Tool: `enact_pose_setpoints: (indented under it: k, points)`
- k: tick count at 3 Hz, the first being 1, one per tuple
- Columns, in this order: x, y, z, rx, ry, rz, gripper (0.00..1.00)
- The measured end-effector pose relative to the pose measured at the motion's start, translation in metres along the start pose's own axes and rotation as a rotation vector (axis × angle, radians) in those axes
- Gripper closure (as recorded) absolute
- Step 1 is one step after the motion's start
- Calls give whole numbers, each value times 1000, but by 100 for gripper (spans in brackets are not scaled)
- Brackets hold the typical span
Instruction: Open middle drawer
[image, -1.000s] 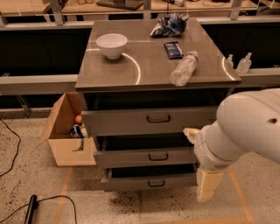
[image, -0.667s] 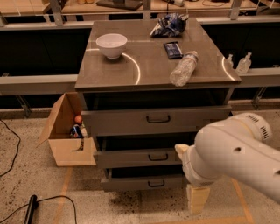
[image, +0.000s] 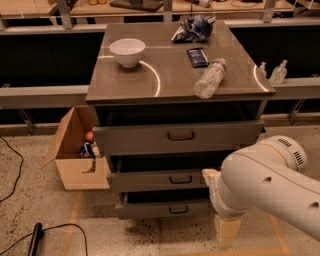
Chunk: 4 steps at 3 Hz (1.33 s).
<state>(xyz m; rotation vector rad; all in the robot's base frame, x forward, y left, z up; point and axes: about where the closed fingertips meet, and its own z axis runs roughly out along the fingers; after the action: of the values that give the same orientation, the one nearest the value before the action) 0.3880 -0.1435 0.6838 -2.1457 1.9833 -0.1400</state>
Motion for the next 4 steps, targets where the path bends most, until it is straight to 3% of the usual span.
enact_pose_setpoints:
  k: [1, 2, 4]
  points:
    - [20, -9, 34, 18, 13, 53, 0]
    - [33, -31, 86, 56, -40, 92, 0]
    - [36, -73, 175, 89, -196, 68, 0]
